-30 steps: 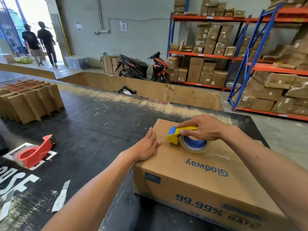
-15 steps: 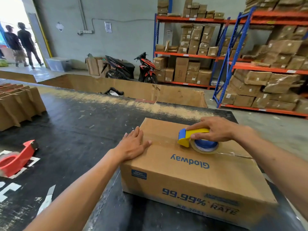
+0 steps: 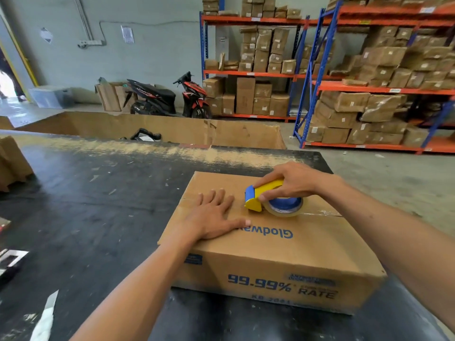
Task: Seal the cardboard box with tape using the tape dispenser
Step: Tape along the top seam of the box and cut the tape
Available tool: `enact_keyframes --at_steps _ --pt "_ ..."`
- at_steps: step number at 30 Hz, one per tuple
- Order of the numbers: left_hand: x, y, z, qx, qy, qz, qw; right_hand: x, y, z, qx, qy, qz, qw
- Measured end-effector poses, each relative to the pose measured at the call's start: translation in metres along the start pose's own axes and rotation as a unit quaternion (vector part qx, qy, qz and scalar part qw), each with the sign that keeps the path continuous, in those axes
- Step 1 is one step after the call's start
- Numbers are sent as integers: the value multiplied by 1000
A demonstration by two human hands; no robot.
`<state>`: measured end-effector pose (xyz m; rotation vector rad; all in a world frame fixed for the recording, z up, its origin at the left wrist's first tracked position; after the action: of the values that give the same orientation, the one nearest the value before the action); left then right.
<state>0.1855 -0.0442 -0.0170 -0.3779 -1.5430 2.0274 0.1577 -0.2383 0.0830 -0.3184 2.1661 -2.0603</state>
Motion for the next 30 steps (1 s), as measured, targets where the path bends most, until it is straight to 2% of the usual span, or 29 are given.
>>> enact_keyframes --at_steps 4,10,17,23,26,30 --pt "2 -1 3 -9 0 -2 1000 7 -3 -2 21 -2 9 1000" --pt "3 -3 1 4 -2 -4 1000 15 -7 1 33 0 -20 999" --pt "0 -1 -1 -4 13 -2 1000 64 -9 58 26 76 -34 996" --pt "2 0 1 -21 28 4 999 48 4 50 104 67 -54 991" --pt "3 -3 17 -85 69 33 993 45 5 48 125 62 -58 988" --pt "-7 4 63 -41 90 12 995 48 2 50 110 56 -40 992"
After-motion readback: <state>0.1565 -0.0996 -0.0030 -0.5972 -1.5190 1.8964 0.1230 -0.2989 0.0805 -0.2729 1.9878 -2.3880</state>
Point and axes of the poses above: each hand's wrist, its own x-axis away from the middle knuckle, its own y-axis out of the palm, z = x × y, the point moved 7 cm from there along -x, towards the middle knuckle, and after that the axes turned 8 degrees about x, right-handed, at the moved point
